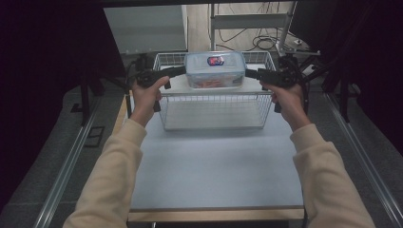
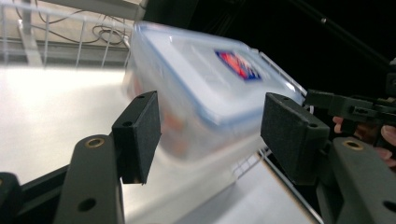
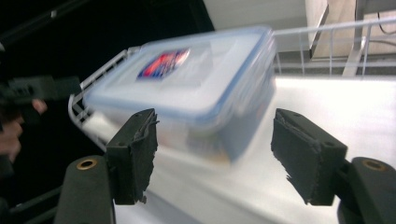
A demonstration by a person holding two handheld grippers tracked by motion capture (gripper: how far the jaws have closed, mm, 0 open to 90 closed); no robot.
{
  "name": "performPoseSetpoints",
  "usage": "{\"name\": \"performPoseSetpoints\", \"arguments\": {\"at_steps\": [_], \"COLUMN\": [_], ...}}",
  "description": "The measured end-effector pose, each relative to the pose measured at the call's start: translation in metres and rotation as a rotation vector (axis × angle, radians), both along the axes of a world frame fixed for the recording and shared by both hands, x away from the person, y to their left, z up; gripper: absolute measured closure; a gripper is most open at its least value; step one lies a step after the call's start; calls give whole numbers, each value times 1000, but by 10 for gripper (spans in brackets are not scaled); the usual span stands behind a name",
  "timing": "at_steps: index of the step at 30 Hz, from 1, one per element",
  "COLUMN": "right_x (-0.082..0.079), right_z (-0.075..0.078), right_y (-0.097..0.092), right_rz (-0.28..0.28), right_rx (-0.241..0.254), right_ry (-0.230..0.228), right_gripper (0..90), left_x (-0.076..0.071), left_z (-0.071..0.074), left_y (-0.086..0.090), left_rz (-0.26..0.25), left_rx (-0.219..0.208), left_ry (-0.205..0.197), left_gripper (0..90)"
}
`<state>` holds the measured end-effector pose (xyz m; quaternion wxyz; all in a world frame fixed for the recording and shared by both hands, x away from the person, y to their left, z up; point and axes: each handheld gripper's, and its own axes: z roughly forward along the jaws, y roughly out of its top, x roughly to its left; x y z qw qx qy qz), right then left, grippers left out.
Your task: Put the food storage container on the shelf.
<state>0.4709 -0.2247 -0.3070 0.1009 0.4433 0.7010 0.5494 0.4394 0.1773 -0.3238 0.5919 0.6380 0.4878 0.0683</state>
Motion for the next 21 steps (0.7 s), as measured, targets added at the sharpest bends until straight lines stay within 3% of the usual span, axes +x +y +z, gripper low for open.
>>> {"name": "performPoseSetpoints", "arguments": {"at_steps": [2,3,6,8,9,10,11,12,13,14,15,16,17,20,21], "right_x": [-17,-17,-37,-47,-47,-57,-57,-68,-68,-79,-79,-90,-90,-109,-109], "right_z": [-10,-10,-23,-30,-30,-37,-37,-45,-45,-55,-55,-65,-65,-88,-88], "right_y": [-3,-3,-6,-8,-8,-10,-10,-12,-12,-14,-14,-16,-16,-22,-22], "right_rz": [39,39,87,109,109,128,128,155,155,182,182,197,197,205,205], "right_rx": [-29,-29,-52,-44,-44,-41,-41,-48,-48,-57,-57,-69,-69,-71,-71], "right_ry": [-33,-33,-46,-47,-47,-50,-50,-58,-58,-56,-56,-57,-57,-49,-49], "right_gripper": [289,289,270,267,267,267,267,267,267,267,267,267,267,266,266], "left_x": [-21,-21,-40,-59,-59,-66,-74,-87,-87,-99,-99,-109,-109,-121,-125], "left_z": [-8,-8,-18,-29,-29,-33,-36,-44,-44,-53,-53,-62,-62,-79,-84], "left_y": [0,0,-3,-8,-8,-10,-11,-14,-14,-15,-15,-16,-16,-16,-16], "left_rz": [-12,-12,-47,-75,-75,-81,-89,-118,-118,-132,-132,-155,-155,-175,-179], "left_rx": [26,26,37,75,75,85,88,92,92,99,99,100,100,103,107], "left_ry": [-11,-11,-14,-34,-34,-42,-50,-57,-57,-58,-58,-50,-50,-27,-20], "left_gripper": [364,362,344,336,333,334,334,332,329,330,326,322,321,311,311]}}
